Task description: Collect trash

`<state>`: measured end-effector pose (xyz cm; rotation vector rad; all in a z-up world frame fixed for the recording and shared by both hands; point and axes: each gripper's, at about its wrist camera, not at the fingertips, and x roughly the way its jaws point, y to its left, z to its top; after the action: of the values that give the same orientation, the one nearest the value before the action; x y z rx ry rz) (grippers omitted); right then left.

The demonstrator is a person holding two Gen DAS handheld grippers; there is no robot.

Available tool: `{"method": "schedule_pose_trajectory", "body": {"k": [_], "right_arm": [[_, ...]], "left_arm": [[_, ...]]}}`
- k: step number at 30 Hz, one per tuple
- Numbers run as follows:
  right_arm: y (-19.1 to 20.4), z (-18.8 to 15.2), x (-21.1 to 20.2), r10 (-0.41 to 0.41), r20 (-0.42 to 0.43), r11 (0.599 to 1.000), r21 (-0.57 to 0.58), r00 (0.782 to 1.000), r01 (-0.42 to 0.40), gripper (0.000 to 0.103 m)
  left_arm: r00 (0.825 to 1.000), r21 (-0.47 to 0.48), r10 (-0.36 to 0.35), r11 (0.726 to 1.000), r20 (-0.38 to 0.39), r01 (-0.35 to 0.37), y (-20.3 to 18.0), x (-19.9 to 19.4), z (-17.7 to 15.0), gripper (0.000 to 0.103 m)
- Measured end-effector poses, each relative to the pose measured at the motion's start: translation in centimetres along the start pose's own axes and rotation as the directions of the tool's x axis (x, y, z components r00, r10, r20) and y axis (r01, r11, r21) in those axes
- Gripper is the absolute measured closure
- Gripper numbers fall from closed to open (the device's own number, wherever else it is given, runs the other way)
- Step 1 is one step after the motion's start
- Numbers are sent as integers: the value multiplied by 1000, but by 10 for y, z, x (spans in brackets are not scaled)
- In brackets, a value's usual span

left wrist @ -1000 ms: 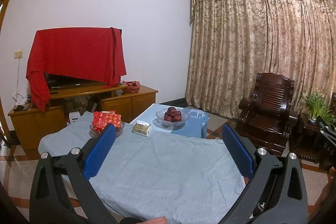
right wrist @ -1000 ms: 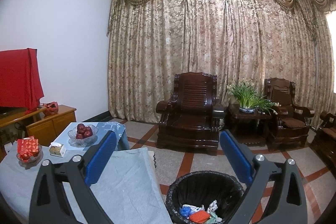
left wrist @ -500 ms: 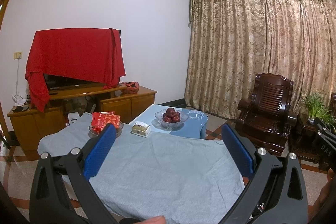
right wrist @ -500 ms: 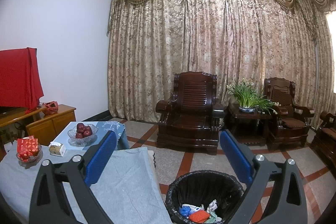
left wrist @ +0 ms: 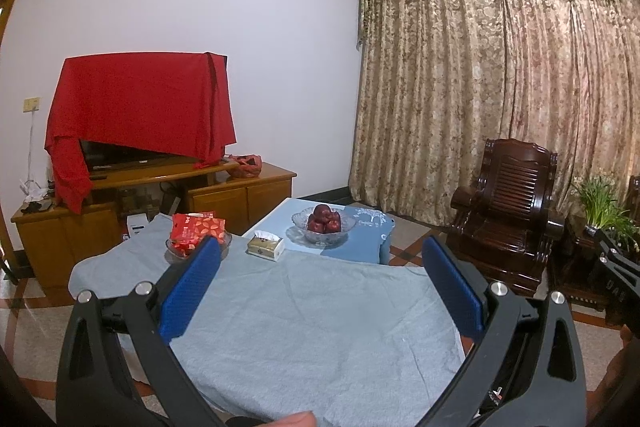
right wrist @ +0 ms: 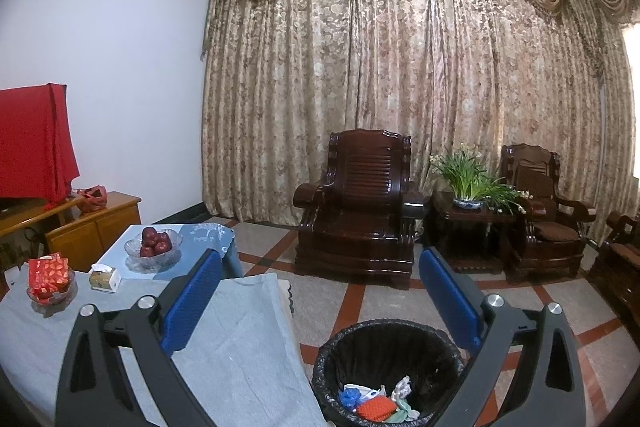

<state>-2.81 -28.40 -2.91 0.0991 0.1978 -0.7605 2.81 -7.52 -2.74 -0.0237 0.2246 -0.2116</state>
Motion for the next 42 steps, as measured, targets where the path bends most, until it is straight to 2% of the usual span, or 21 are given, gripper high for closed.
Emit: {"method": "schedule_pose_trajectory", "body": {"k": [42], "right_arm": [[1,-2,1,0,-2,1000,-3,1000,0,6]], "left_arm": [[1000,9,-3,1000,-6,3,-6,5,-1,5]]}}
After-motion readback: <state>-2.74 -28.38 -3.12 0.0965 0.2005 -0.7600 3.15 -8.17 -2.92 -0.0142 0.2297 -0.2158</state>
